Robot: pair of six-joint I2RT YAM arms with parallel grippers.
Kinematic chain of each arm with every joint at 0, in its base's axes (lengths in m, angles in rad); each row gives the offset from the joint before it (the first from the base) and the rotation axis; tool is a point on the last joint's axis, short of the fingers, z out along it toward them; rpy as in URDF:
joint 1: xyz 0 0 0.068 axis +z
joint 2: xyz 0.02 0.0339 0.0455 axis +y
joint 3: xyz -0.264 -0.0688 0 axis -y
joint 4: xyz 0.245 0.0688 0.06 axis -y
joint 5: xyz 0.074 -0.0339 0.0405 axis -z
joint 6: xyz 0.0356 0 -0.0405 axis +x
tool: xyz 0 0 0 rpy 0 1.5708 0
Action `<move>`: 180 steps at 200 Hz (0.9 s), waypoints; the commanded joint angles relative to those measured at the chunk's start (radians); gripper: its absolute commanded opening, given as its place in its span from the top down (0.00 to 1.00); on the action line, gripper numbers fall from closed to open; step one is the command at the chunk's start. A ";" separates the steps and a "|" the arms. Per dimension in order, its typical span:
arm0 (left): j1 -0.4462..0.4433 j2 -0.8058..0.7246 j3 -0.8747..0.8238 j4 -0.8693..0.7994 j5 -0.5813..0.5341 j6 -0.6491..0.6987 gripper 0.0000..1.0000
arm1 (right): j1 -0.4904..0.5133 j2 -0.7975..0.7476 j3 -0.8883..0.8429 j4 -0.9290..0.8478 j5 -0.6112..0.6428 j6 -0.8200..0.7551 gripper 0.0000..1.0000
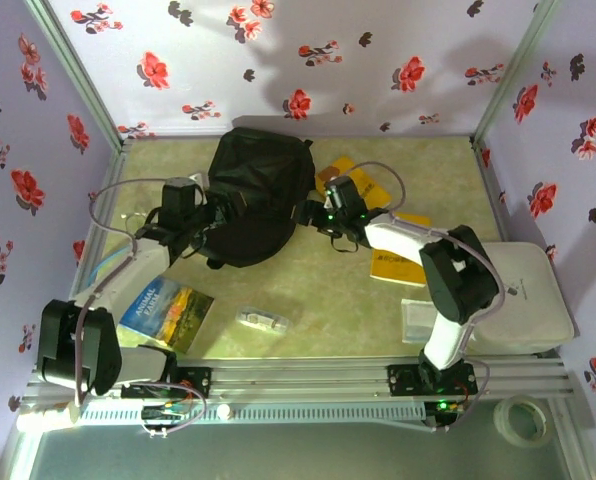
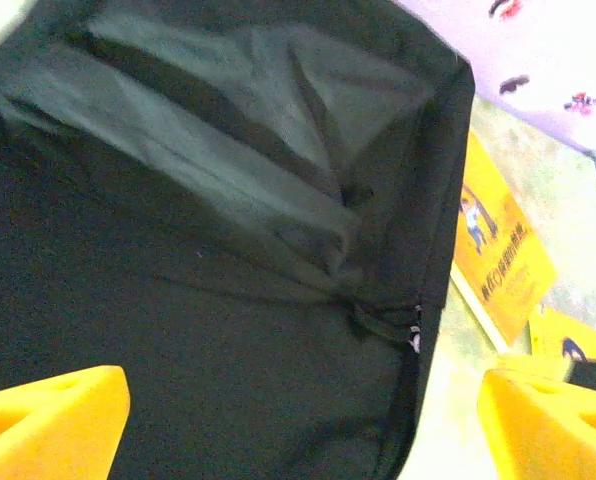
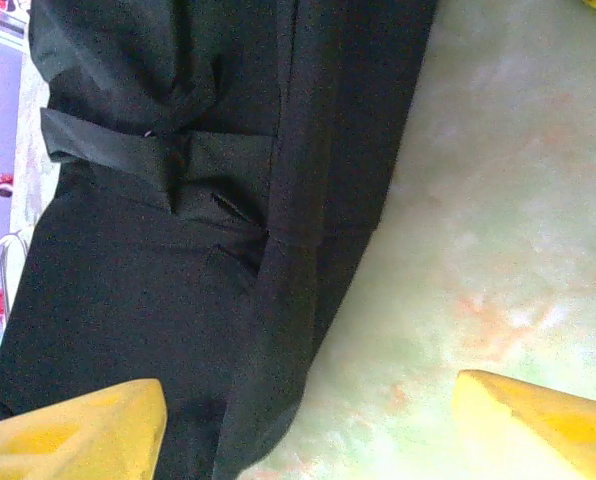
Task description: Pack books, pencil case, and school supplies into a backpack
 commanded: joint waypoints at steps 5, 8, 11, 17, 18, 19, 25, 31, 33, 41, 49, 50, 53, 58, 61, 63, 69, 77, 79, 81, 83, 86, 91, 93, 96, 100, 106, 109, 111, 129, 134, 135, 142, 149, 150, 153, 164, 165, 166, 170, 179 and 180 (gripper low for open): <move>-0.041 0.046 0.014 0.017 0.062 -0.067 0.11 | 0.001 0.067 0.077 0.035 -0.055 0.045 0.33; -0.043 0.050 0.016 0.016 0.062 -0.066 0.11 | 0.001 0.073 0.081 0.035 -0.061 0.044 0.35; -0.050 0.057 0.020 0.015 0.062 -0.066 0.12 | 0.001 0.083 0.086 0.034 -0.065 0.042 0.36; -0.058 0.067 0.026 0.015 0.062 -0.071 0.12 | 0.001 0.095 0.092 0.030 -0.069 0.040 0.38; -0.060 0.069 0.027 0.014 0.062 -0.072 0.12 | 0.001 0.096 0.092 0.029 -0.069 0.039 0.38; -0.061 0.071 0.028 0.014 0.062 -0.073 0.12 | 0.001 0.097 0.092 0.029 -0.069 0.039 0.39; -0.069 0.083 0.034 0.014 0.064 -0.078 0.13 | 0.001 0.104 0.091 0.026 -0.068 0.039 0.41; -0.078 0.093 0.040 0.014 0.064 -0.081 0.14 | 0.002 0.111 0.090 0.021 -0.063 0.038 0.43; -0.080 0.098 0.042 0.013 0.065 -0.082 0.14 | 0.001 0.112 0.089 0.021 -0.063 0.037 0.43; -0.090 0.115 0.052 0.012 0.065 -0.090 0.14 | 0.001 0.118 0.086 0.018 -0.061 0.034 0.45; -0.097 0.133 0.062 0.010 0.068 -0.105 0.15 | 0.000 0.124 0.082 0.013 -0.057 0.032 0.47; -0.097 0.136 0.064 0.011 0.070 -0.107 0.15 | 0.000 0.123 0.081 0.011 -0.055 0.031 0.47; -0.100 0.142 0.068 0.012 0.077 -0.113 0.15 | 0.000 0.126 0.080 0.009 -0.055 0.031 0.48; -0.104 0.159 0.077 0.014 0.092 -0.121 0.15 | 0.000 0.129 0.077 0.005 -0.049 0.030 0.49; -0.105 0.169 0.082 0.016 0.101 -0.129 0.16 | -0.001 0.130 0.075 0.003 -0.046 0.031 0.50; -0.106 0.174 0.087 0.017 0.107 -0.132 0.16 | -0.002 0.132 0.073 0.001 -0.044 0.031 0.50; -0.109 0.195 0.099 0.021 0.121 -0.144 0.19 | -0.003 0.137 0.071 -0.005 -0.038 0.033 0.51; -0.116 0.222 0.119 0.020 0.131 -0.159 0.21 | -0.006 0.147 0.070 -0.007 -0.037 0.035 0.54; -0.119 0.228 0.122 0.020 0.133 -0.162 0.21 | -0.006 0.149 0.070 -0.007 -0.037 0.036 0.56; -0.120 0.237 0.128 0.020 0.134 -0.165 0.22 | -0.007 0.152 0.070 -0.008 -0.037 0.038 0.56; -0.122 0.244 0.131 0.019 0.135 -0.167 0.23 | -0.008 0.154 0.070 -0.008 -0.038 0.039 0.57; -0.125 0.255 0.140 0.018 0.137 -0.170 0.24 | -0.009 0.159 0.070 -0.008 -0.038 0.043 0.58; -0.129 0.274 0.153 0.016 0.137 -0.178 0.25 | -0.011 0.164 0.067 -0.004 -0.037 0.050 0.59; -0.132 0.281 0.156 0.014 0.137 -0.180 0.26 | -0.012 0.166 0.067 -0.001 -0.037 0.053 0.60; -0.135 0.290 0.165 0.012 0.137 -0.183 0.26 | -0.012 0.170 0.063 0.002 -0.037 0.059 0.60; -0.139 0.307 0.175 0.009 0.138 -0.188 0.28 | -0.014 0.173 0.060 0.007 -0.036 0.064 0.61; -0.144 0.330 0.191 0.005 0.139 -0.195 0.30 | -0.016 0.176 0.056 0.014 -0.032 0.073 0.62; -0.147 0.340 0.199 0.000 0.139 -0.196 0.30 | -0.017 0.178 0.052 0.018 -0.031 0.077 0.63; -0.148 0.348 0.204 -0.002 0.139 -0.199 0.31 | -0.018 0.180 0.050 0.021 -0.031 0.080 0.63; -0.160 0.416 0.253 -0.020 0.143 -0.218 0.37 | -0.028 0.186 0.030 0.042 -0.033 0.095 0.67; -0.165 0.431 0.265 -0.022 0.147 -0.223 0.38 | -0.031 0.187 0.026 0.049 -0.036 0.098 0.67; -0.165 0.434 0.268 -0.023 0.148 -0.224 0.39 | -0.032 0.187 0.024 0.051 -0.037 0.098 0.68; -0.168 0.459 0.285 -0.025 0.152 -0.231 0.41 | -0.036 0.187 0.014 0.058 -0.041 0.102 0.69; -0.173 0.477 0.302 -0.025 0.156 -0.237 0.43 | -0.040 0.187 0.006 0.067 -0.045 0.104 0.70; -0.173 0.480 0.305 -0.025 0.157 -0.238 0.43 | -0.041 0.187 0.006 0.068 -0.046 0.104 0.70; -0.175 0.490 0.311 -0.024 0.161 -0.238 0.44 | -0.043 0.186 0.002 0.071 -0.049 0.104 0.71; -0.181 0.519 0.338 -0.025 0.166 -0.240 0.46 | -0.046 0.187 -0.008 0.083 -0.058 0.104 0.71; -0.183 0.519 0.340 -0.026 0.166 -0.240 0.46 | -0.046 0.188 -0.009 0.084 -0.059 0.104 0.71; -0.183 0.521 0.342 -0.026 0.166 -0.240 0.46 | -0.046 0.188 -0.010 0.085 -0.059 0.104 0.72; -0.185 0.532 0.352 -0.026 0.166 -0.241 0.47 | -0.046 0.186 -0.013 0.089 -0.061 0.105 0.72; -0.189 0.553 0.370 -0.029 0.166 -0.241 0.49 | -0.048 0.186 -0.018 0.099 -0.068 0.109 0.73; -0.189 0.556 0.373 -0.029 0.166 -0.241 0.49 | -0.048 0.187 -0.019 0.100 -0.069 0.108 0.73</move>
